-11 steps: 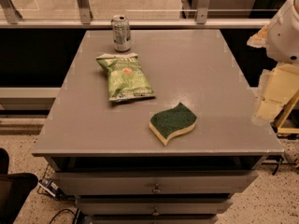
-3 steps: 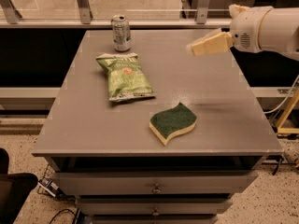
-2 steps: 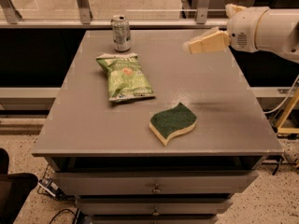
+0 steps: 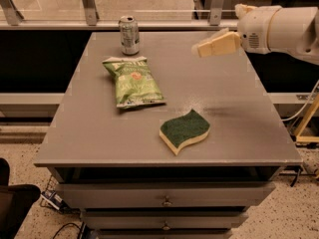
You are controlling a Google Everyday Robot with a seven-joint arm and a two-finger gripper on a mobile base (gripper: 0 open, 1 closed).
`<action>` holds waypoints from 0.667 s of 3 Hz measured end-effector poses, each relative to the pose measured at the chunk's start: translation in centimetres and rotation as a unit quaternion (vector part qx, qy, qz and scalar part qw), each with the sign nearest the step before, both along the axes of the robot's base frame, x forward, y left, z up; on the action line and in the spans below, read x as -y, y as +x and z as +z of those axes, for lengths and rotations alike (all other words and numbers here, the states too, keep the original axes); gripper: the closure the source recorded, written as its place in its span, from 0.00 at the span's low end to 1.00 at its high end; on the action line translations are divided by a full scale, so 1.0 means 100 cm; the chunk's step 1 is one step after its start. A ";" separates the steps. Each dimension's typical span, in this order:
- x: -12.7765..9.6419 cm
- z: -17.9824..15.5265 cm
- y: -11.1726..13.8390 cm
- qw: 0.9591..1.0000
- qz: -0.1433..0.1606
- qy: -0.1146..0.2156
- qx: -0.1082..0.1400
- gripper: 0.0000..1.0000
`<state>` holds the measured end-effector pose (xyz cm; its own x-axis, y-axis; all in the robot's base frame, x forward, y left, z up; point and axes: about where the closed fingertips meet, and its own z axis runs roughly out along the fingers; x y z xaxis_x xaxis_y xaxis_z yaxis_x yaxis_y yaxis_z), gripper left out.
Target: Pick 7up can
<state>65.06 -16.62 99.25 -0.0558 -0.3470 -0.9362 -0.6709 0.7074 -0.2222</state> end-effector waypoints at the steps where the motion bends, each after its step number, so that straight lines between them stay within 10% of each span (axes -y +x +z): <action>1: -0.010 -0.004 0.023 1.000 0.009 0.008 0.015 0.00; 2: -0.019 -0.009 0.054 0.999 0.007 0.028 0.039 0.00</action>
Offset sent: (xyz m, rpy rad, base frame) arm 0.0912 0.0223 -0.0162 0.1075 -0.1387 -0.0025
